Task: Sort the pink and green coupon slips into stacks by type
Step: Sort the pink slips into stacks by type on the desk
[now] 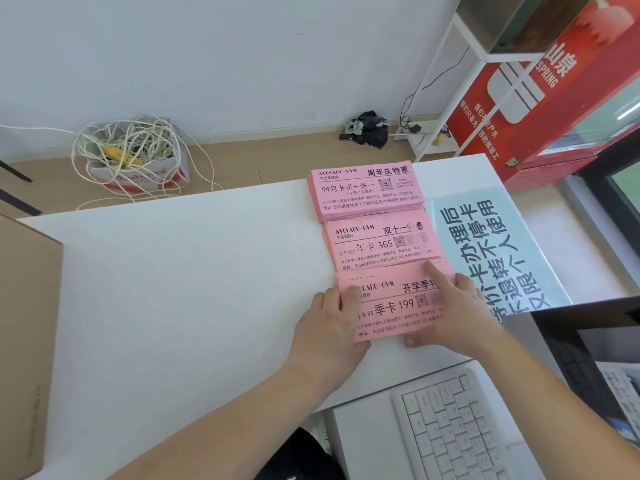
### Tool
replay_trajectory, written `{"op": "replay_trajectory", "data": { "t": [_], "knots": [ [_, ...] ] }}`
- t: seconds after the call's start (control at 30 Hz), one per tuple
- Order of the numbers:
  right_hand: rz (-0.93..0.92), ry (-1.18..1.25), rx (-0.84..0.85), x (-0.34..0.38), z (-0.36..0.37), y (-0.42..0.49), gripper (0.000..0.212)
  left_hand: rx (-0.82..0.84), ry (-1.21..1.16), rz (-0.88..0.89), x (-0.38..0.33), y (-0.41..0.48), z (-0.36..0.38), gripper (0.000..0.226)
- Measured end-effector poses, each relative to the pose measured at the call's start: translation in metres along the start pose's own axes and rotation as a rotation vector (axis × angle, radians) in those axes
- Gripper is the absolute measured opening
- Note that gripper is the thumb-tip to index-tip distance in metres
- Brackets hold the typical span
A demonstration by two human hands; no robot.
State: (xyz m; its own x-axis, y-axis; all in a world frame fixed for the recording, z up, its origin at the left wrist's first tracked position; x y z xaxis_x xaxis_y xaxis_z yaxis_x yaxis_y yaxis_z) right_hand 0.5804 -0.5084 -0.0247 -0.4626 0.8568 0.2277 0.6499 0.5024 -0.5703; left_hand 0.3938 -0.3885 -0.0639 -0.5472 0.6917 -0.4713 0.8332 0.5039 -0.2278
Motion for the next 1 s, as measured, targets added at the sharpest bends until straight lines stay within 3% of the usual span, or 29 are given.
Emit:
{"op": "replay_trajectory", "data": {
  "t": [0.13, 0.23, 0.3, 0.4, 0.53, 0.67, 0.9, 1.0],
  "knots": [
    [0.008, -0.024, -0.025, 0.002, -0.001, -0.002, 0.146, 0.028, -0.071, -0.014, 0.002, -0.001, 0.001, 0.091],
    [0.046, -0.076, -0.004, 0.008, -0.004, -0.002, 0.157, 0.017, -0.177, -0.044, 0.005, 0.000, -0.005, 0.107],
    [-0.020, -0.220, -0.034, 0.015, -0.005, -0.001, 0.161, 0.016, -0.220, -0.053, 0.008, 0.002, -0.008, 0.117],
    [-0.218, -0.350, -0.048, 0.026, -0.002, 0.000, 0.149, 0.112, -0.180, -0.005, 0.009, 0.006, -0.007, 0.126],
    [-0.336, -0.384, -0.042, 0.033, -0.001, -0.001, 0.135, 0.090, -0.149, 0.044, 0.013, 0.007, -0.001, 0.117],
    [-0.341, -0.377, -0.057, 0.034, -0.004, -0.001, 0.132, 0.024, -0.188, 0.058, 0.016, 0.009, 0.000, 0.108],
    [-0.313, -0.388, -0.045, 0.036, -0.003, -0.003, 0.132, 0.034, -0.295, 0.038, 0.017, 0.001, -0.001, 0.115],
    [-0.315, -0.426, -0.041, 0.038, 0.000, -0.010, 0.133, -0.004, -0.425, -0.015, 0.021, -0.014, -0.002, 0.103]
  ]
}}
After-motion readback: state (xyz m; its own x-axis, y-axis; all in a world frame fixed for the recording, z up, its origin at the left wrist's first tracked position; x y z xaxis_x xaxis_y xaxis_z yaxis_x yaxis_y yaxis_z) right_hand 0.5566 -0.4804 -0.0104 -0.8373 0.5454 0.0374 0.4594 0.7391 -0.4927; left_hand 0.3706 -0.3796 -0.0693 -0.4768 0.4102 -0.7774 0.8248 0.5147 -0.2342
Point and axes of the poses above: each hand's wrist, its own y-axis towards the middle knuckle, its own z-axis out of the palm, x = y × z, the point moved 3 cm from there along y, towards the middle knuckle
